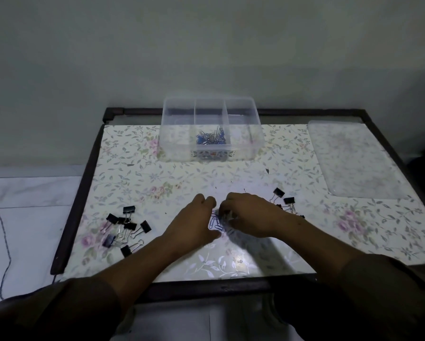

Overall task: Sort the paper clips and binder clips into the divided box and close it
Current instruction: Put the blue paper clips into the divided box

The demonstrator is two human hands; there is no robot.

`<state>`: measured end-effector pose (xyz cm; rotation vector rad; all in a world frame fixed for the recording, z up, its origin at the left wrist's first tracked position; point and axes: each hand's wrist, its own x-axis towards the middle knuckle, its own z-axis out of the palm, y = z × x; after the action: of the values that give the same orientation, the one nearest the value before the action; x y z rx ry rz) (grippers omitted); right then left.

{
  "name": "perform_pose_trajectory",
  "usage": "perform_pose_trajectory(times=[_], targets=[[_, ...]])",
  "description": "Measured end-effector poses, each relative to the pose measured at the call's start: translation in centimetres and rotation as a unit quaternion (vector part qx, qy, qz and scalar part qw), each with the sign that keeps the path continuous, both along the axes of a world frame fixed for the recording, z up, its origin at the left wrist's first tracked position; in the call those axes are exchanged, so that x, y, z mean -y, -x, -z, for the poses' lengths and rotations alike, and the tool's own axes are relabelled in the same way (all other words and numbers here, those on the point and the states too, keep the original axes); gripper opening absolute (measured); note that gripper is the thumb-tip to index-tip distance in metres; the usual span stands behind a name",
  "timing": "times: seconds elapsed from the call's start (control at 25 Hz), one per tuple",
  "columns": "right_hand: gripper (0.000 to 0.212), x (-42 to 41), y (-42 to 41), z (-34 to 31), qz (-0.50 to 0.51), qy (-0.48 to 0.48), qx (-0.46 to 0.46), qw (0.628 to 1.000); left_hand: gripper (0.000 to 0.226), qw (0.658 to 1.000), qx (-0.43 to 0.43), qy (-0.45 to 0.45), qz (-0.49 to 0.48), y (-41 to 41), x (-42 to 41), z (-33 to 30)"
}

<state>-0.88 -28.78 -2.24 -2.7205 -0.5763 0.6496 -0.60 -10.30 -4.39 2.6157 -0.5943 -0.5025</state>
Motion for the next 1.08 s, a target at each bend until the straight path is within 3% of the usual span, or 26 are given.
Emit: perform_pose_trajectory(times=[0.2,0.4,0.6,0.76,1.08], targets=[[0.039,0.5,1.7,-0.3,0.002,0.045,-0.003,0.999,0.026,0.999,0.026,0.025,0.009,-0.7,0.5,0.3],[0.012,-0.7,1.7,0.9,0.026,0.050,0.057,0.997,0.002,0.999,0.037,0.017,0.010,0.0,0.9,0.8],[0.007,-1.1,1.8,1.6,0.083,0.043,0.057,0.994,0.003,0.999,0.033,0.001,-0.001,0.2,1.1,0.6],[0.004,-1.6,2.2,1.7,0.079,0.044,0.083,0.992,0.003,0.996,0.079,-0.042,0.016,0.8,1.3,0.5],[0.009,-3.0,2.5,2.0,0.146,-0.005,0.066,0.987,0.038,0.994,0.081,-0.068,0.037,0.3,1.0,0.2]])
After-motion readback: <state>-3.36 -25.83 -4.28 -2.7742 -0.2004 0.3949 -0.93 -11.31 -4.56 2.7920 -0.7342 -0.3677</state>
